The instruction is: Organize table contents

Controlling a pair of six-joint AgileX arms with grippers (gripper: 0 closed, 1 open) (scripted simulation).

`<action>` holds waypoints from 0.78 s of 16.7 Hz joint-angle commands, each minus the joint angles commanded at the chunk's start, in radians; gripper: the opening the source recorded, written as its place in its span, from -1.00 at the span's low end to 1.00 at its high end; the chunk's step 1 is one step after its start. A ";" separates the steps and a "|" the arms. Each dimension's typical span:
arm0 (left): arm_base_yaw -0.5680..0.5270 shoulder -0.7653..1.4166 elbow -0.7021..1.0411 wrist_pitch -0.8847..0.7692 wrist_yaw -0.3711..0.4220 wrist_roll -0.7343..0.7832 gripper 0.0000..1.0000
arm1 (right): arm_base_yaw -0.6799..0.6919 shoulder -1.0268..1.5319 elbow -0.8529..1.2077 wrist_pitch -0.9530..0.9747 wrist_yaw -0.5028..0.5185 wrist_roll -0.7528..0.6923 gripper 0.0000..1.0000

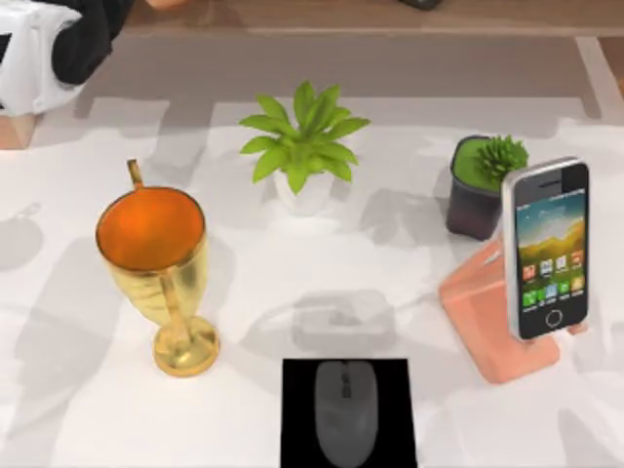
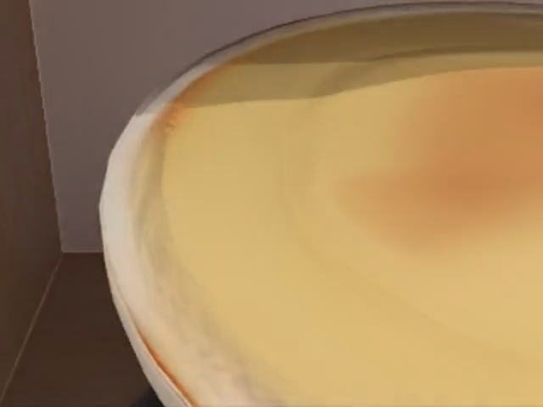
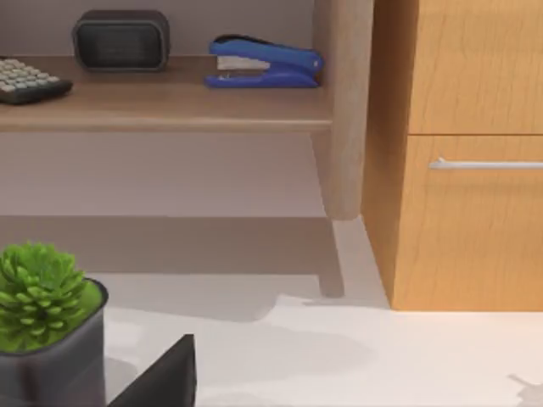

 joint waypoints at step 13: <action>-0.009 0.125 0.228 -0.229 -0.080 0.002 -1.00 | 0.000 0.000 0.000 0.000 0.000 0.000 1.00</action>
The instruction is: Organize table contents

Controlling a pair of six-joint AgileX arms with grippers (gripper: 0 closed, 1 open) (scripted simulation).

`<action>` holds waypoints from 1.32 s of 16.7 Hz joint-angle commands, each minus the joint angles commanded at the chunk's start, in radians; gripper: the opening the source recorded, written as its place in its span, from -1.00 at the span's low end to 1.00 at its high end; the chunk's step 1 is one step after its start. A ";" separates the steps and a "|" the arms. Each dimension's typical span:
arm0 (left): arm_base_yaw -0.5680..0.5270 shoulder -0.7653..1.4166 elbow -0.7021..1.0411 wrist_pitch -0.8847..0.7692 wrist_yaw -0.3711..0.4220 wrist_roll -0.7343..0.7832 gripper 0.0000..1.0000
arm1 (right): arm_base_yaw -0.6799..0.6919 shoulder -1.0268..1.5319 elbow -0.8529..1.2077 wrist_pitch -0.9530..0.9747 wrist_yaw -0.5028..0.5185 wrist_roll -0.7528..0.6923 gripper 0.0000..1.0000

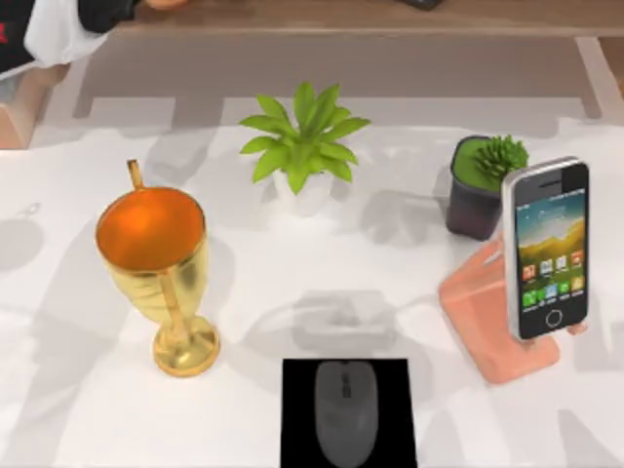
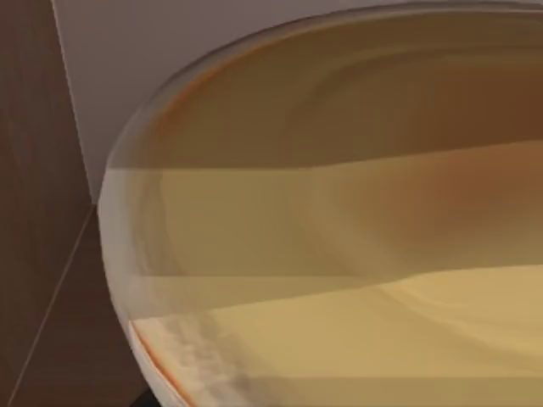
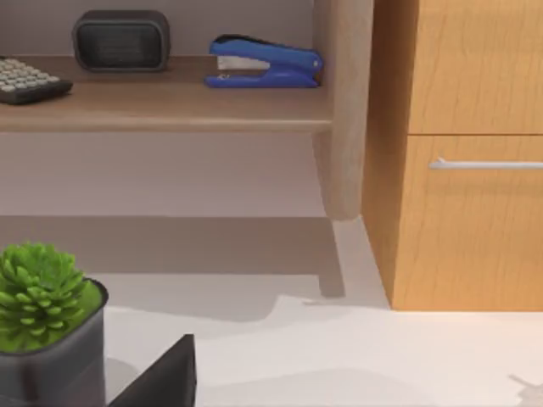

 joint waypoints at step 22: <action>0.000 0.000 0.000 0.000 0.000 0.000 1.00 | 0.000 0.000 0.000 0.000 0.000 0.000 1.00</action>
